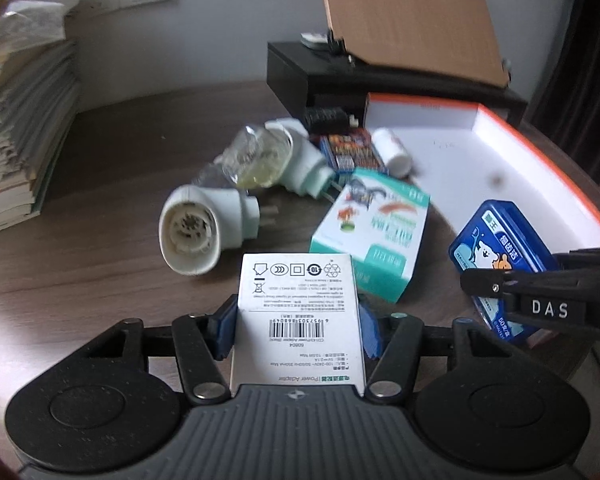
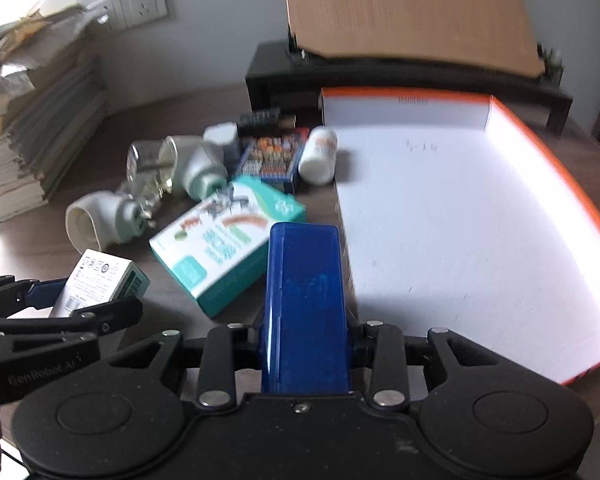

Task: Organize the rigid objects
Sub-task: 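Lower the blue case into the orange tray with right tool while left tool carries white box toward tray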

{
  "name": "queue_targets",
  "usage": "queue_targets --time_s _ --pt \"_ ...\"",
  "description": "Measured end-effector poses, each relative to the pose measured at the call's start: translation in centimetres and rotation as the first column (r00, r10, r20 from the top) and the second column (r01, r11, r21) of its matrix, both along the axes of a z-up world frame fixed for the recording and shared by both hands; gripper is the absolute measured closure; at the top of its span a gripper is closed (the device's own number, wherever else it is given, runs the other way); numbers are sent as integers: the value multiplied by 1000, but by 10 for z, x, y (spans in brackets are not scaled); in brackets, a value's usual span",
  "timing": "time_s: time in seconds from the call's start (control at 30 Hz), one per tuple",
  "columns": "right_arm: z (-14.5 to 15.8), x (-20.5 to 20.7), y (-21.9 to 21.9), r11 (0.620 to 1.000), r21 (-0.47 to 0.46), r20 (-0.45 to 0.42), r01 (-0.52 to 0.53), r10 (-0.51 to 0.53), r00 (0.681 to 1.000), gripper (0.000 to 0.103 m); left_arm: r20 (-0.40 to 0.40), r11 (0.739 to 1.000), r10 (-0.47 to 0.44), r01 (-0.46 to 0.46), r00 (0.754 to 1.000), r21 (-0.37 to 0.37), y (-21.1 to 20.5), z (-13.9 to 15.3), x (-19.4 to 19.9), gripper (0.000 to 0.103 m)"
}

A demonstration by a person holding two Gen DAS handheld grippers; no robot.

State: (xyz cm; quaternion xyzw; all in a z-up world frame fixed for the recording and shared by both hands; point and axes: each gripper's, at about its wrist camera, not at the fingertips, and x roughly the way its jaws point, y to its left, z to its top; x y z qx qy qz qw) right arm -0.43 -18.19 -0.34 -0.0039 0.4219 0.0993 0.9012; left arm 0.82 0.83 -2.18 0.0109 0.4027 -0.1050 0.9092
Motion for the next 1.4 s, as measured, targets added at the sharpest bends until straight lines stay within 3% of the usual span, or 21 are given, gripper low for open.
queue_targets --time_s 0.27,0.6,0.87,1.4 --pt "38 -2 -18 999 -10 126 -30 31 992 62 54 996 34 -29 998 -86 -16 34 -2 44" --pt "71 18 -85 998 -35 212 53 -44 976 62 81 990 23 -11 996 -144 -65 57 12 44" --pt "77 42 -140 996 -48 226 81 -68 972 62 74 988 14 -3 997 -151 -118 60 38 44" --pt "61 104 -184 996 -67 209 -51 64 976 62 23 987 117 -113 993 -118 -183 57 81 44"
